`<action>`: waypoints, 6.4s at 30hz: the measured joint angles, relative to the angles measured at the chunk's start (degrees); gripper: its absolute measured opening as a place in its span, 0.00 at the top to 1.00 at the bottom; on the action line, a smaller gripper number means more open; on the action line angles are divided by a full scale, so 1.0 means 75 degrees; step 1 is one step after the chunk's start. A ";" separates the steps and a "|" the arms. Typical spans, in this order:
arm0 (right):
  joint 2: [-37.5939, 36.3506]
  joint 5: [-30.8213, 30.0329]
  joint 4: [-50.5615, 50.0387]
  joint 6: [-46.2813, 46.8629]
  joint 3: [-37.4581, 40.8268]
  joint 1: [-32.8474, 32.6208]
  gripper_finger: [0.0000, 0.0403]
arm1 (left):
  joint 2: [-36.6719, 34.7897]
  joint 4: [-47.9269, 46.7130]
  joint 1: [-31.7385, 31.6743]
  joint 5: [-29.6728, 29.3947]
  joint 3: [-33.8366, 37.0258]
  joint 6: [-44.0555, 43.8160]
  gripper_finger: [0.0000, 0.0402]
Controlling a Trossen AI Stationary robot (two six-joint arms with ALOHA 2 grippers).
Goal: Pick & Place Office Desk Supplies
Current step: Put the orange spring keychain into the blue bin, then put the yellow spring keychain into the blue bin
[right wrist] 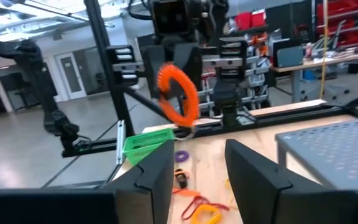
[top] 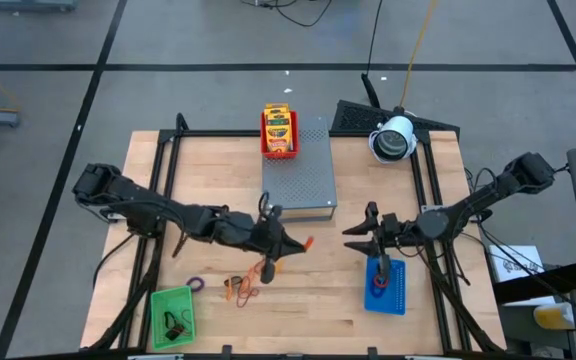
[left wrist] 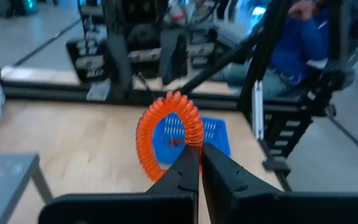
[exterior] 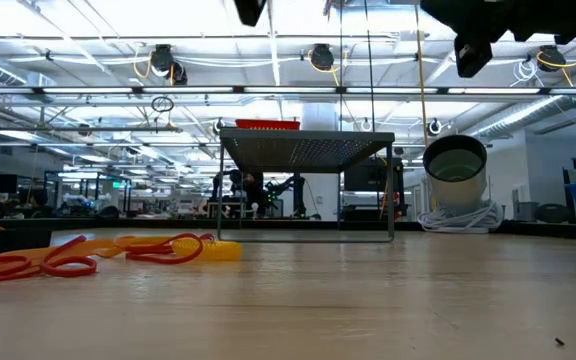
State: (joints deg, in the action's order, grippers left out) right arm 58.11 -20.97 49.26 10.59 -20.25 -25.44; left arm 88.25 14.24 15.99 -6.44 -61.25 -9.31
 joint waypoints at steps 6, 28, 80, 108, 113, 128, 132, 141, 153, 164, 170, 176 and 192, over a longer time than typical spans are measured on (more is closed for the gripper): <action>0.0113 0.0009 0.0254 -0.0109 0.0000 0.0360 0.65 | -0.0001 0.0680 -0.0050 0.0056 0.0000 0.0521 0.98; 0.2136 0.0840 0.2430 -0.0318 -0.0723 0.1097 0.68 | 0.0838 0.1983 -0.0519 0.0740 0.0003 0.0563 0.99; 0.2713 0.1216 0.2546 -0.0335 -0.1241 0.1083 0.95 | 0.0838 0.2221 -0.0522 0.0927 0.0003 0.0677 0.91; 0.2531 0.1785 0.2248 -0.0317 -0.1203 0.1034 1.00 | 0.0833 0.2066 -0.0460 0.1121 0.0003 0.0704 0.42; 0.1958 0.1851 0.1698 -0.0313 -0.1019 0.1014 1.00 | 0.0697 0.1802 -0.0474 0.1201 -0.0004 0.0706 0.41; -0.0779 0.5310 -0.0943 0.0079 0.0019 0.0926 1.00 | -0.0472 0.0144 -0.0160 0.1320 -0.0003 0.0604 0.40; -0.1224 0.6045 -0.2275 0.0400 0.0023 0.0926 1.00 | -0.0479 0.0170 -0.0051 0.1242 -0.0003 0.0604 0.40; -0.1705 0.6533 -0.4974 0.0502 0.0023 0.0928 1.00 | -0.0476 0.0119 -0.0009 0.1021 -0.0003 0.0467 0.40; -0.1751 0.7226 -0.7378 0.0438 0.0023 0.0928 1.00 | -0.0476 0.0108 -0.0009 0.0997 -0.0003 0.0441 0.40; -0.1749 0.6374 -0.8221 0.0536 0.0023 0.0931 0.94 | -0.0470 0.0067 -0.0012 0.0988 0.0000 0.0435 0.40; -0.1749 0.6377 -0.8017 0.0933 0.0023 0.0931 0.88 | -0.0470 0.0061 -0.0012 0.0985 0.0000 0.0429 0.40; -0.1749 0.6377 -0.8026 0.1179 0.0023 0.0931 0.78 | -0.0470 0.0061 -0.0012 0.0985 0.0000 0.0432 0.40; -0.2739 0.6143 -0.6758 0.0487 0.0020 0.0928 0.73 | -0.0470 0.0040 -0.0012 0.0982 0.0001 0.0422 0.40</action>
State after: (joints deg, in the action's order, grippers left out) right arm 37.56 25.10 -1.43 14.24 -20.10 -18.48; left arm 84.73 14.54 15.90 0.93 -61.25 -6.14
